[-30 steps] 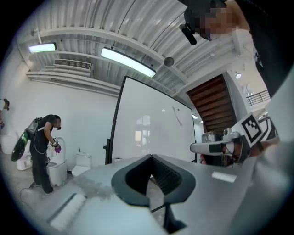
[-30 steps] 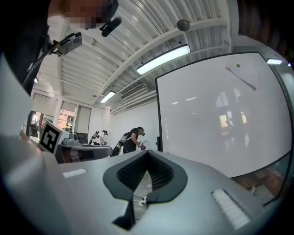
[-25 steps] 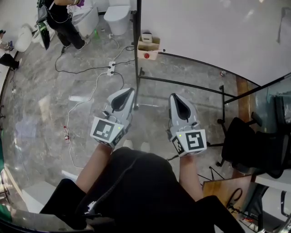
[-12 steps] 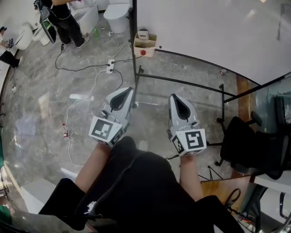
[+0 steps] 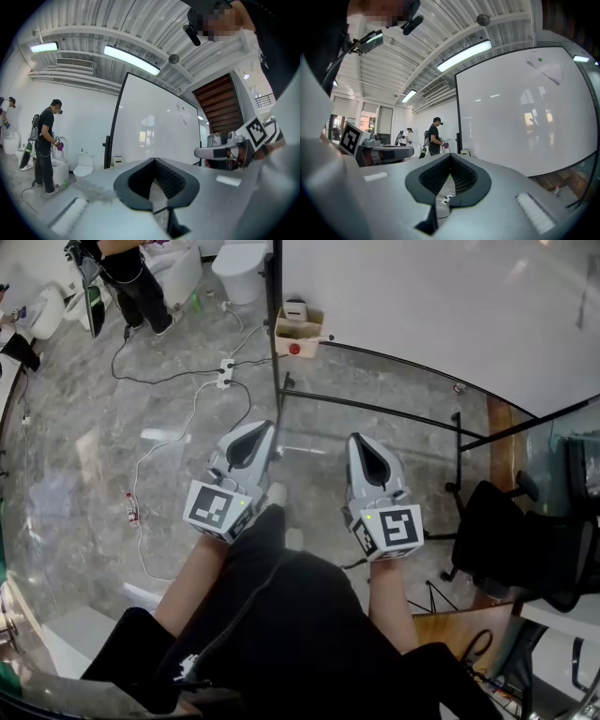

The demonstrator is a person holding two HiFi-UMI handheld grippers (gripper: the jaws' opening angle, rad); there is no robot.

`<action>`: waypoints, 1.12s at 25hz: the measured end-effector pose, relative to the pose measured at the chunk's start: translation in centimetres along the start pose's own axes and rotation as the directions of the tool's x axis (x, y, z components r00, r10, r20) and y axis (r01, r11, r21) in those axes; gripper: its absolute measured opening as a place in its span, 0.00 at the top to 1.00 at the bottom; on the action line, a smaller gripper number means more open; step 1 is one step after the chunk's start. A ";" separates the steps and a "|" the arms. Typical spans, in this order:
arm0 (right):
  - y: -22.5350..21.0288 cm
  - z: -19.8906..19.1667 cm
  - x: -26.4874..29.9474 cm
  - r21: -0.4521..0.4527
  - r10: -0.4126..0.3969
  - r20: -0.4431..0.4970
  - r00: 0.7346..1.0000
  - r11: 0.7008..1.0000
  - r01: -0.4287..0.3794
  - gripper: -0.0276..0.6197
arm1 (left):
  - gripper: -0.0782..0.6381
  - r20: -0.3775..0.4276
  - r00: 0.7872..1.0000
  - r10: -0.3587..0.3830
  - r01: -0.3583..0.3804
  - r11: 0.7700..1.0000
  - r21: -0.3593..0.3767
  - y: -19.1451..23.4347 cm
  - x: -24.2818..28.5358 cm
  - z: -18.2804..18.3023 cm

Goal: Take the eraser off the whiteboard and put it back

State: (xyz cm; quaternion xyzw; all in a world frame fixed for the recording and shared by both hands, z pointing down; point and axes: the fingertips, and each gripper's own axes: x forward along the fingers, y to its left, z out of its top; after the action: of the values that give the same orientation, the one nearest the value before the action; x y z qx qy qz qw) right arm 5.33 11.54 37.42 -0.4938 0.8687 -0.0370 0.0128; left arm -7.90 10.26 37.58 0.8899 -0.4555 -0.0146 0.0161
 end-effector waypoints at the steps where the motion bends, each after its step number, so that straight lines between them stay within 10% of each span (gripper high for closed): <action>1: -0.1 -0.1 0.3 -0.002 -0.003 -0.003 1.000 1.000 0.003 0.94 | 0.88 0.000 1.000 -0.003 0.003 1.000 -0.002 0.2 0.3 -0.1; 28: -5.6 2.8 15.6 -0.043 -0.070 0.005 0.998 0.997 0.070 0.94 | 0.88 -0.015 0.996 -0.083 0.083 0.996 -0.012 12.0 14.9 0.9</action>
State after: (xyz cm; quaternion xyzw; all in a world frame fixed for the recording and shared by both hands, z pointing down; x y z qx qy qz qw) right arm 2.30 -4.83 35.33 -0.5240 0.8515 -0.0180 0.0026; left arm -8.94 -8.86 37.06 0.9080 -0.4181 -0.0110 0.0242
